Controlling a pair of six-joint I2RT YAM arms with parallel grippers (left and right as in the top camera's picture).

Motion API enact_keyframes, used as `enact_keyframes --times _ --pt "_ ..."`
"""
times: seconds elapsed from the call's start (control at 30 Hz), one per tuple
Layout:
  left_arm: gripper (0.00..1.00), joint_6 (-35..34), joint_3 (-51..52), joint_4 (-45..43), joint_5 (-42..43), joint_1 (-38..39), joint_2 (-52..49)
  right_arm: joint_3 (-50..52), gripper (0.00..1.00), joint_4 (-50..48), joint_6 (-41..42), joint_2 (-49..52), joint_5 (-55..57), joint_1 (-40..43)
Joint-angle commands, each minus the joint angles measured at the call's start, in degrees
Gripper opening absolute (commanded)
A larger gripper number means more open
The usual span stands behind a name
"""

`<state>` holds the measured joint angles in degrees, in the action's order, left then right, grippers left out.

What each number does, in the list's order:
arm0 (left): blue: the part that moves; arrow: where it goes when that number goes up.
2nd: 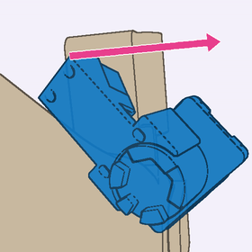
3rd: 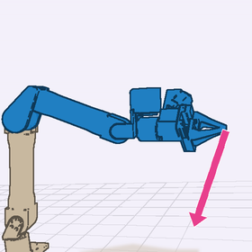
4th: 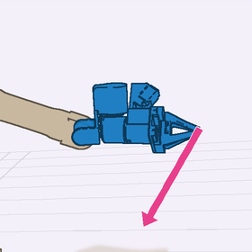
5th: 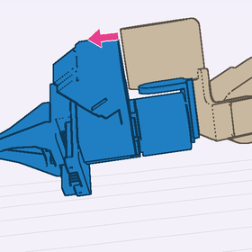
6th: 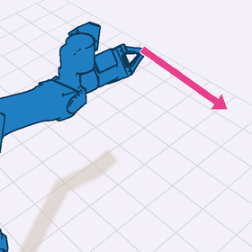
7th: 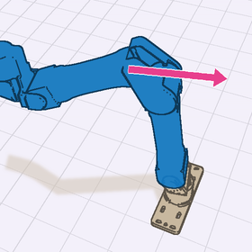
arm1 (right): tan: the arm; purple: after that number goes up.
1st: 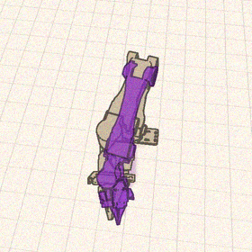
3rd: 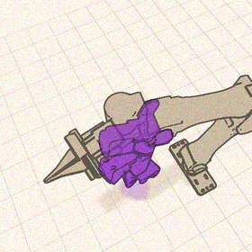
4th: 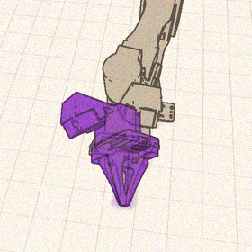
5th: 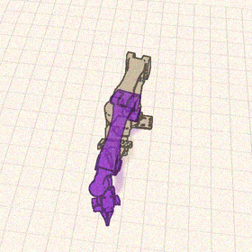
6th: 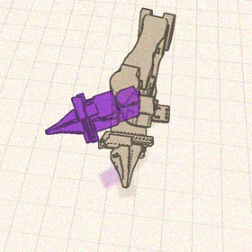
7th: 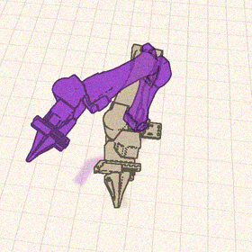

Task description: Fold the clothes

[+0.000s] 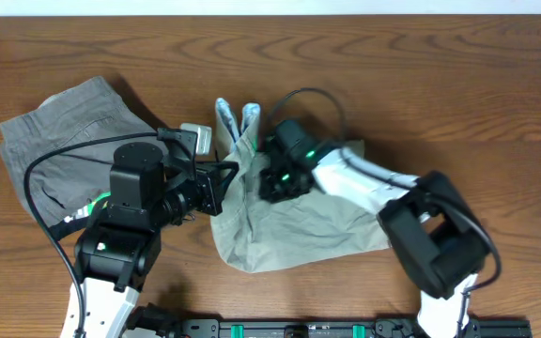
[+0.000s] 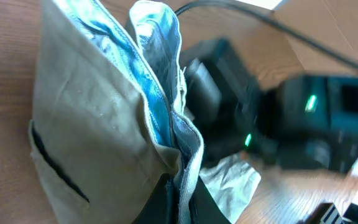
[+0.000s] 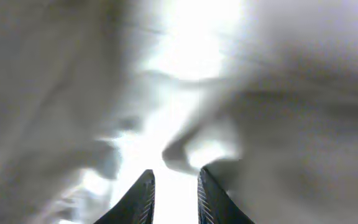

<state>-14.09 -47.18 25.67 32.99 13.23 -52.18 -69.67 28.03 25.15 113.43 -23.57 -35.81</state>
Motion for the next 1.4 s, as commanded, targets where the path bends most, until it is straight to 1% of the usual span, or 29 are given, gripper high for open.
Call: enact_keyframes --times 0.0,0.17,0.33,0.4,0.57,0.7,0.9,1.0,1.1,1.27,1.37 --pt "0.06 1.4 -1.7 0.0 0.4 1.5 0.2 0.3 0.23 4.0 -1.9 -5.8 3.1 7.0" --pt "0.06 1.4 -1.7 0.0 -2.8 3.0 0.2 0.3 0.23 14.0 -3.2 -8.8 8.6 15.0" --pt "0.06 1.4 -1.7 -0.7 -2.9 3.9 0.1 0.3 0.23 21.0 -5.5 -9.1 15.4 21.4" --pt "0.06 1.4 -1.7 -0.9 -3.3 5.0 -0.2 0.3 0.23 22.0 -5.6 -9.1 16.7 23.4" --pt "0.06 0.2 -1.7 -1.2 -8.6 9.9 -2.6 0.3 0.23 23.2 -7.2 -9.1 16.7 27.3" --pt "0.06 -1.5 -1.7 -4.0 -10.2 14.4 -5.9 0.3 0.23 25.1 -7.6 -9.1 16.7 30.1" --pt "0.06 -6.8 -1.7 -11.4 -14.7 19.5 -11.8 0.4 0.23 27.7 -9.6 -9.1 16.8 31.3" --pt "0.06 -9.0 -1.7 -14.8 -15.1 21.2 -14.6 0.4 0.23 28.1 -9.6 -9.1 16.7 31.2" --pt "0.06 -11.8 -1.7 -17.8 -17.7 23.5 -17.4 0.4 0.23 28.3 -9.6 -9.1 16.7 31.1" --pt "0.06 -13.9 -1.7 -23.0 -17.7 27.7 -20.5 0.5 0.24 28.3 -9.6 -9.1 16.7 30.7" --pt "0.06 -14.5 -1.7 -24.6 -18.3 29.7 -21.8 0.5 0.24 28.3 -9.6 -9.1 16.7 30.3"
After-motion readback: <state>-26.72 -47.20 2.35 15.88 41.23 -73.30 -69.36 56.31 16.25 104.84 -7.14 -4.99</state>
